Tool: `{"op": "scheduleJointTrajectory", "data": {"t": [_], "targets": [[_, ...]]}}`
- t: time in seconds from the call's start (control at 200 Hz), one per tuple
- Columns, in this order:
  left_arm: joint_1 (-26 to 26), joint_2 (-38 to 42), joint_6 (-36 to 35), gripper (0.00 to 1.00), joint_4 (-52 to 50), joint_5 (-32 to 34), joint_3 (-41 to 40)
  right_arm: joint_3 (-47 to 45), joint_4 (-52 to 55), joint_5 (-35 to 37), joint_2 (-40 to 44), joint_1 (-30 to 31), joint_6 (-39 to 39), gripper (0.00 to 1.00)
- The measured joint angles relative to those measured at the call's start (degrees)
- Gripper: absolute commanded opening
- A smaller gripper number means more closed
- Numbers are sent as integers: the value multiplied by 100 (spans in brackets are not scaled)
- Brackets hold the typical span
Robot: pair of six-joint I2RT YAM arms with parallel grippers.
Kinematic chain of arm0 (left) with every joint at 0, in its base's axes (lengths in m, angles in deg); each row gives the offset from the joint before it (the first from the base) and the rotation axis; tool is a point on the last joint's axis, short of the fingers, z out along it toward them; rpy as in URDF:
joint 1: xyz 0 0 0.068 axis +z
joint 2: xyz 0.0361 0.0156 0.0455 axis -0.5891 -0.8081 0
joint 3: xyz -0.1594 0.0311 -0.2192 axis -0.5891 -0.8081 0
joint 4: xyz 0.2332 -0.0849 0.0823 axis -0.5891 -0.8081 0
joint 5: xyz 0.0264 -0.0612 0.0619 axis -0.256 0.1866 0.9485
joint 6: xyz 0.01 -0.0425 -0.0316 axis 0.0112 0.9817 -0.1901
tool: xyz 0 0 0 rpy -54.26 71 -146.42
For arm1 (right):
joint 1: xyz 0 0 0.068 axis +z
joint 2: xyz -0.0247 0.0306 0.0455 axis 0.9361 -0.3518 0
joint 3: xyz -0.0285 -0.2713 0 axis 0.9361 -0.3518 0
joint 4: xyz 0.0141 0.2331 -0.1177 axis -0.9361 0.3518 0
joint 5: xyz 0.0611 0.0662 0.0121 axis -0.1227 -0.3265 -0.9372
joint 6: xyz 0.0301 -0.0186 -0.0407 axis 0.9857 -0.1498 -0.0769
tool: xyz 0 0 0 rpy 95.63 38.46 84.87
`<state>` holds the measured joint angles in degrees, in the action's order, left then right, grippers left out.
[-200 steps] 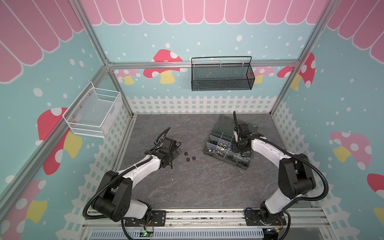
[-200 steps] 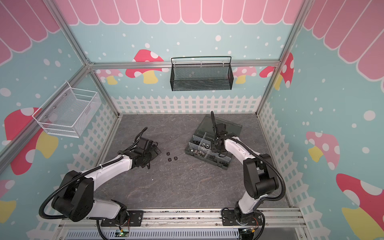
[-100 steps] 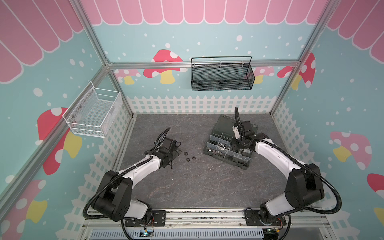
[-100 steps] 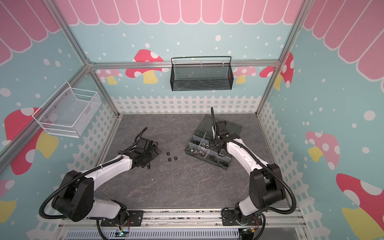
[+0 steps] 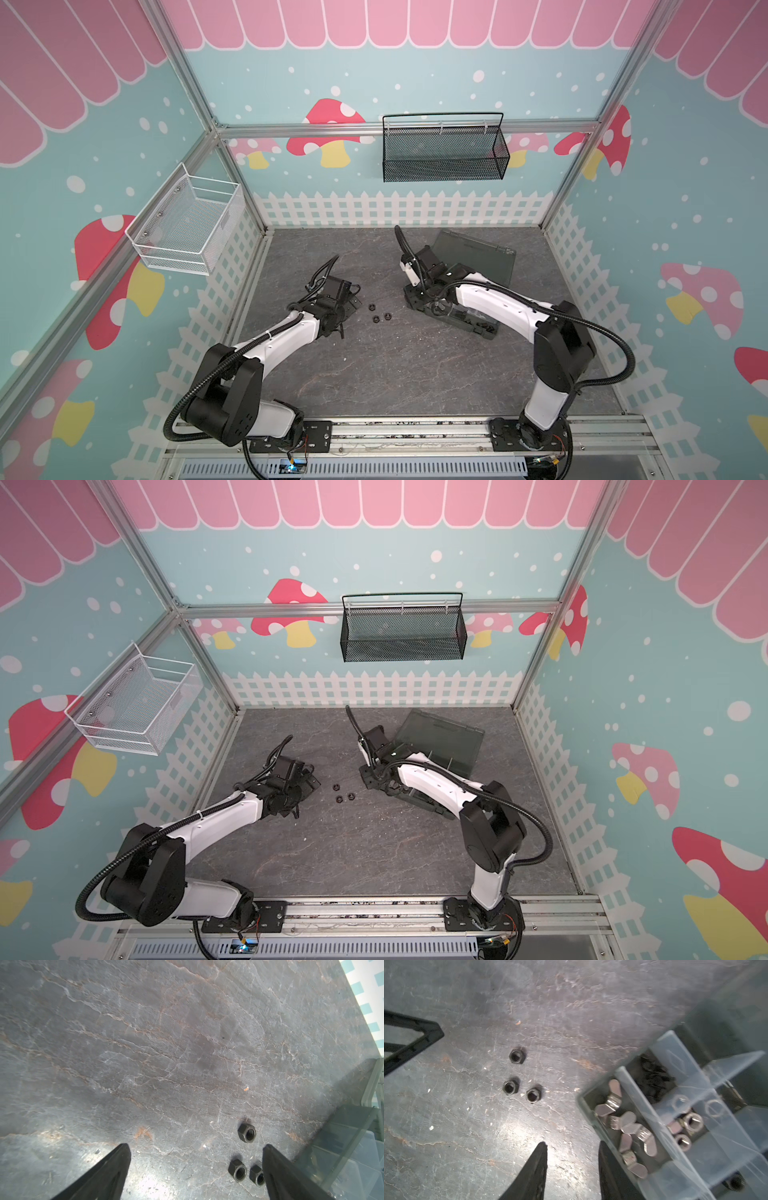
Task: Sort the screws and nuts into containers
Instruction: Pick up the nut from the center of the table.
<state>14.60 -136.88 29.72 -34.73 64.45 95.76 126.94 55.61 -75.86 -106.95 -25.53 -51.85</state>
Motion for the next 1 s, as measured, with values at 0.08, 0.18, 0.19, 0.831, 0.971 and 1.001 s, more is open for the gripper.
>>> {"op": "scheduleJointTrajectory", "data": {"t": [0.08, 0.18, 0.19, 0.831, 0.971, 1.001], "targets": [[17, 7, 0, 100, 0, 2, -4, 317, 68, -35, -411, 210, -42, 44], [35, 13, 0, 100, 2, 2, -26, 586, 151, -90, -855, 367, -70, 46], [37, 13, 0, 100, 0, 2, -28, 608, 157, -92, -894, 378, -76, 46], [125, 157, 2, 100, 44, -2, -179, 1187, 424, -101, -1810, 380, -83, 42], [125, 157, 9, 100, 44, -2, -190, 1276, 470, -105, -1961, 380, -92, 39], [125, 157, 17, 100, 48, -4, -190, 1300, 479, -105, -1996, 380, -94, 37]]}}
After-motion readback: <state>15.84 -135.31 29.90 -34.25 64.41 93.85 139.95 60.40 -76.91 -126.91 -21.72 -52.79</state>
